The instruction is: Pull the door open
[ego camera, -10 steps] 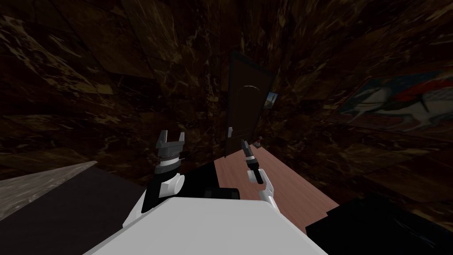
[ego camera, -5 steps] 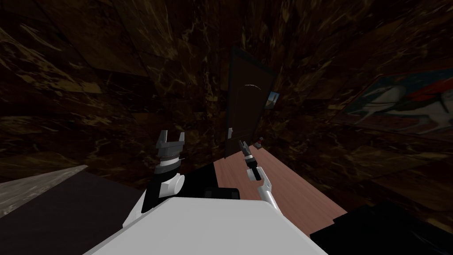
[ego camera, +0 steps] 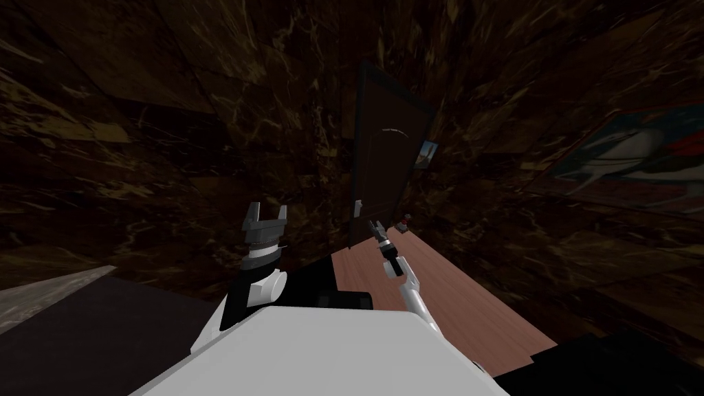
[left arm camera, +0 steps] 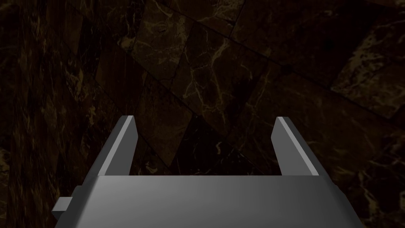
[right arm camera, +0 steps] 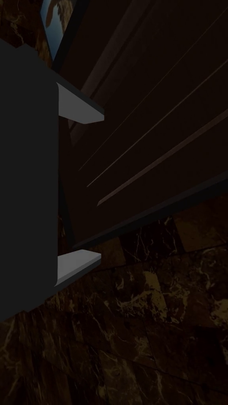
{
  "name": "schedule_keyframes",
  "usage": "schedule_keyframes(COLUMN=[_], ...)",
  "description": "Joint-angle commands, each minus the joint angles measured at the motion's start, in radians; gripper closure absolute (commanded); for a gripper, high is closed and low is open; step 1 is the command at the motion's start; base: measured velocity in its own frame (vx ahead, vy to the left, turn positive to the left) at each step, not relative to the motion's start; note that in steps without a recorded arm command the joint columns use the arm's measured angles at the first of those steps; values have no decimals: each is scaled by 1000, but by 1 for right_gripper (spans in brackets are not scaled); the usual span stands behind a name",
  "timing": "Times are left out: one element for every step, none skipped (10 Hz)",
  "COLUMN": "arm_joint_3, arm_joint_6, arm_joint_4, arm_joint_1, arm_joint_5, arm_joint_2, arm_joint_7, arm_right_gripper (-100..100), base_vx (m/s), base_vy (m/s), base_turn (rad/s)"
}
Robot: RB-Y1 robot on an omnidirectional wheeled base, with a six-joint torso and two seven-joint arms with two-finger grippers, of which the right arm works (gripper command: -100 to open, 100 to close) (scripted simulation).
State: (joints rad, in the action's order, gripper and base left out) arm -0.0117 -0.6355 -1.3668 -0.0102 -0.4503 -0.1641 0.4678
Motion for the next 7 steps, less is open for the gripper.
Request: schedule_keyframes(arm_joint_3=[1,2,3,4,5,6,6], arm_joint_6=[1,0,-1,-1,-2,-2,-3], arm_joint_4=[38,66,94,123,151,177,202], arm_joint_1=[-23,-39,-55,-71,-87,-102,-117], arm_joint_5=[-20,-36,-51,-67,-82,-97,-111], arm_joint_2=[-6,-10,-15,-19,-24,-27,-31], arm_joint_7=[17,31,44,58,72,84,96], arm_right_gripper=[-100,-100,-100,-100,-100,-100,-100], base_vx=[50,68,92,98,103,98,91], base_vy=[-4,-11,-13,-6,-4,-12,-17], base_turn=[2,6,6,7,6,5,6])
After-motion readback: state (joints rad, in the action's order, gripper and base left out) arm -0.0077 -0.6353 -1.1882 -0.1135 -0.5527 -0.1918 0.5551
